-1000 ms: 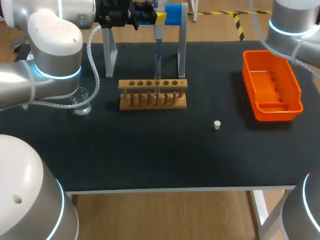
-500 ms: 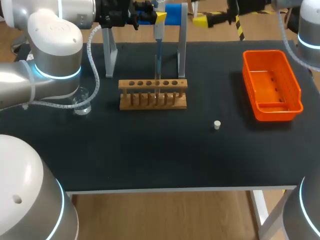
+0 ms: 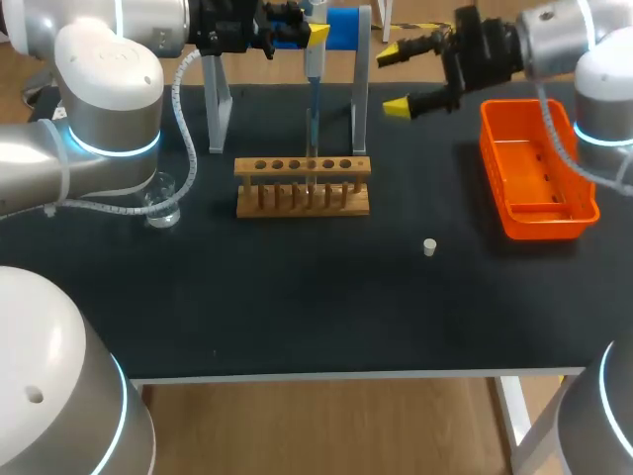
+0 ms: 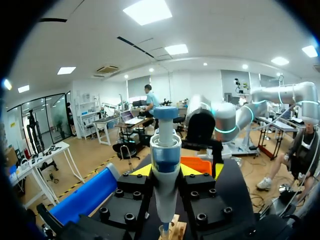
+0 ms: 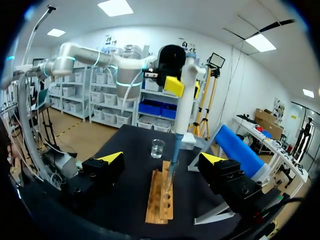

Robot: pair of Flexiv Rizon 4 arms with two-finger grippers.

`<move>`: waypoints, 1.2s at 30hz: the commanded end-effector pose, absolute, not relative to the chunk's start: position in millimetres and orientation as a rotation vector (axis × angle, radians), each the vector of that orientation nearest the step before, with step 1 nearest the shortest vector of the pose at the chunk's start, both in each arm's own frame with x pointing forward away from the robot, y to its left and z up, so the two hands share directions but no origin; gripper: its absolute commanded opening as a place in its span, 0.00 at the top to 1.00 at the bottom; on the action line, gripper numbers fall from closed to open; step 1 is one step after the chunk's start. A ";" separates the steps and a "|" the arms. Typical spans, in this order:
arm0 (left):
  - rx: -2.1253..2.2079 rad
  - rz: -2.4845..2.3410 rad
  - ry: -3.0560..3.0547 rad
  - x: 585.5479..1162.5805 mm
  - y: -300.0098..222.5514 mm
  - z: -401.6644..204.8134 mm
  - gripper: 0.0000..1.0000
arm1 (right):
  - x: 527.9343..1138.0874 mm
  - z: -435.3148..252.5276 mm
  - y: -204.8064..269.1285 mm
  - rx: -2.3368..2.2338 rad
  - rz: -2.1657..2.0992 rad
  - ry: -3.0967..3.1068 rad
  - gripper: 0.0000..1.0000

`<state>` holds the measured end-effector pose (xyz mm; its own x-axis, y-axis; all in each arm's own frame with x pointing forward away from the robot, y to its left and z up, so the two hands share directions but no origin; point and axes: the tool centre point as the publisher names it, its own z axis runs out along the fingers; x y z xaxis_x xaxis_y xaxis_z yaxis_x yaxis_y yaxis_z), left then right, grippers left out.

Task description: Invert the test tube, pick up the pipette, mount the tip to pipette, aspirate from beaker and dispense into the tube, eject the tip, return the pipette, and cap with the stopper.

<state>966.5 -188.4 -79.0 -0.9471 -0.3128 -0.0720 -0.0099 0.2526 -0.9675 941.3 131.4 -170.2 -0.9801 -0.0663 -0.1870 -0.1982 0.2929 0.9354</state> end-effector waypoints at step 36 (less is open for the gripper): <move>-0.302 -1.754 2.275 965.6 -188.1 -78.7 1.00 | 988.4 -285.4 231.2 -0.187 1.777 2.642 0.00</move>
